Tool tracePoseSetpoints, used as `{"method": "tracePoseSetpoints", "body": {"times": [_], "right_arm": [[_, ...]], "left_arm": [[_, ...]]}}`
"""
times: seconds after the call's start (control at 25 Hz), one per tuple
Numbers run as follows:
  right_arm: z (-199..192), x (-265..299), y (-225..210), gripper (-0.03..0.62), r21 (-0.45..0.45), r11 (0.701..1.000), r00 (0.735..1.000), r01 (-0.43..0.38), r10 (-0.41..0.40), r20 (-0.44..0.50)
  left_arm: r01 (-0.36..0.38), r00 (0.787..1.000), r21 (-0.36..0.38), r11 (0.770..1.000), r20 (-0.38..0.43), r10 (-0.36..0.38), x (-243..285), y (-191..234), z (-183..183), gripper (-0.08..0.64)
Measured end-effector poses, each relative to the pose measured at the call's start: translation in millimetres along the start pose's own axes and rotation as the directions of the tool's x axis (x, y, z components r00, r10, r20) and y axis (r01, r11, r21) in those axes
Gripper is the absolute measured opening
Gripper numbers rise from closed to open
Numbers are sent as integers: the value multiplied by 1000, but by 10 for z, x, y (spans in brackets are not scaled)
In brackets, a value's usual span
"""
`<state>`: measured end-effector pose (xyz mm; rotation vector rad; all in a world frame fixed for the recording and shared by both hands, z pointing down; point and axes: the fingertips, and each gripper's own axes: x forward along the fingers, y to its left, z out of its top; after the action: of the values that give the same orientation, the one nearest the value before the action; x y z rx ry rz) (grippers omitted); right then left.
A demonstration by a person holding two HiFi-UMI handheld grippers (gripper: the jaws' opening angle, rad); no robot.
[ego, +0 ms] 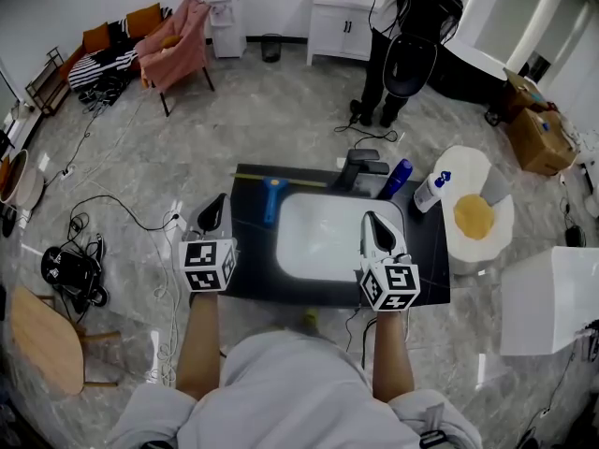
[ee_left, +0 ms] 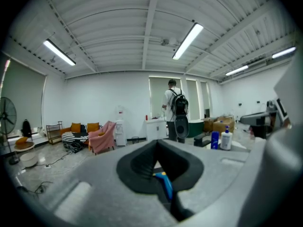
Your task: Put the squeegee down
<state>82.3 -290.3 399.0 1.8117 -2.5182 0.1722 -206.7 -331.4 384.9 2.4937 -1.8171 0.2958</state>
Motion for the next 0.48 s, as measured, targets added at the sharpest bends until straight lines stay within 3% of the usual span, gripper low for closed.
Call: {"method": "tracePoseSetpoints", "body": {"times": [0.48], "right_arm": [[57,40,-6,3,-29,1000,1000,-8,9,9]], "left_arm": [[6,1000,-1,1000,2,-6,23,10,6,-2]]}}
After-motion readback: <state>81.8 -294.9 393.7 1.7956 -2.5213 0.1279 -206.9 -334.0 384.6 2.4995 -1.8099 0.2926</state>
